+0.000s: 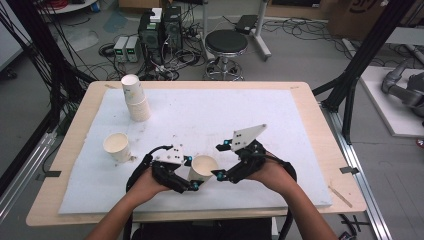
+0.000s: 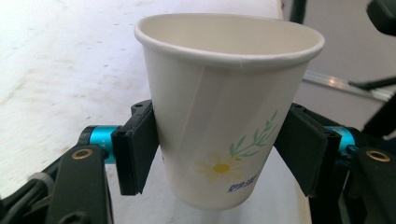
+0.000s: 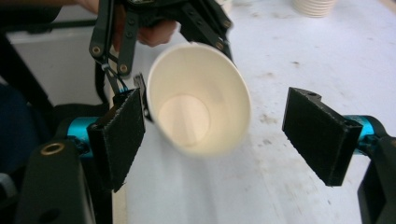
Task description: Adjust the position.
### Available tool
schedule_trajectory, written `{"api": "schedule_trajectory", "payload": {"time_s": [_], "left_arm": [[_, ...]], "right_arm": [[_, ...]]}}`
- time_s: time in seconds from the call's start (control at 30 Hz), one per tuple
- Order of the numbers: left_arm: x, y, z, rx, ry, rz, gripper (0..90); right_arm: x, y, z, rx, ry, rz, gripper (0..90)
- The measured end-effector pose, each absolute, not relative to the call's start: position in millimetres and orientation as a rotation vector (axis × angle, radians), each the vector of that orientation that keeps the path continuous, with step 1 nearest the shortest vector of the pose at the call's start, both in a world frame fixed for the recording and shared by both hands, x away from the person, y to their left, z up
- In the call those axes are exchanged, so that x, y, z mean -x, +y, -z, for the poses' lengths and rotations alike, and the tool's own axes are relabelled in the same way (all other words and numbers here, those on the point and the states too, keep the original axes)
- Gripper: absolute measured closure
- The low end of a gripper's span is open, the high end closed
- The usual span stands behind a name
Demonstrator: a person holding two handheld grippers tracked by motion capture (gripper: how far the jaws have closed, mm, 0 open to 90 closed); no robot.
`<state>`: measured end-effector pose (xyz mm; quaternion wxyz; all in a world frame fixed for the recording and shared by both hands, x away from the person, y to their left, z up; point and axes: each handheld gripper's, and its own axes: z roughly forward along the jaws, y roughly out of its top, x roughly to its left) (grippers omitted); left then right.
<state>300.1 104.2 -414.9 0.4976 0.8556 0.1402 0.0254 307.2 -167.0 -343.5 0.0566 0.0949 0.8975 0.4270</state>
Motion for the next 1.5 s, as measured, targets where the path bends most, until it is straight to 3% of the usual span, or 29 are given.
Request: {"api": "schedule_trajectory", "payload": {"time_s": [0.63, 1.07, 1.5], "left_arm": [[-300.2, 149.1, 423.5, -1.821, 0.561, -0.346, 32.0], [-294.3, 152.8, 422.4, -1.815, 0.541, -0.440, 32.1], [-296.0, 158.0, 424.8, -1.783, 0.568, -0.434, 32.1]], "right_arm": [[-288.8, -259.9, 401.7, -0.785, 2.267, -1.463, 21.9], [-283.8, -275.6, 409.3, -0.853, 2.204, -1.406, 22.0], [-282.4, -278.0, 407.7, -0.860, 2.170, -1.421, 22.0]]}}
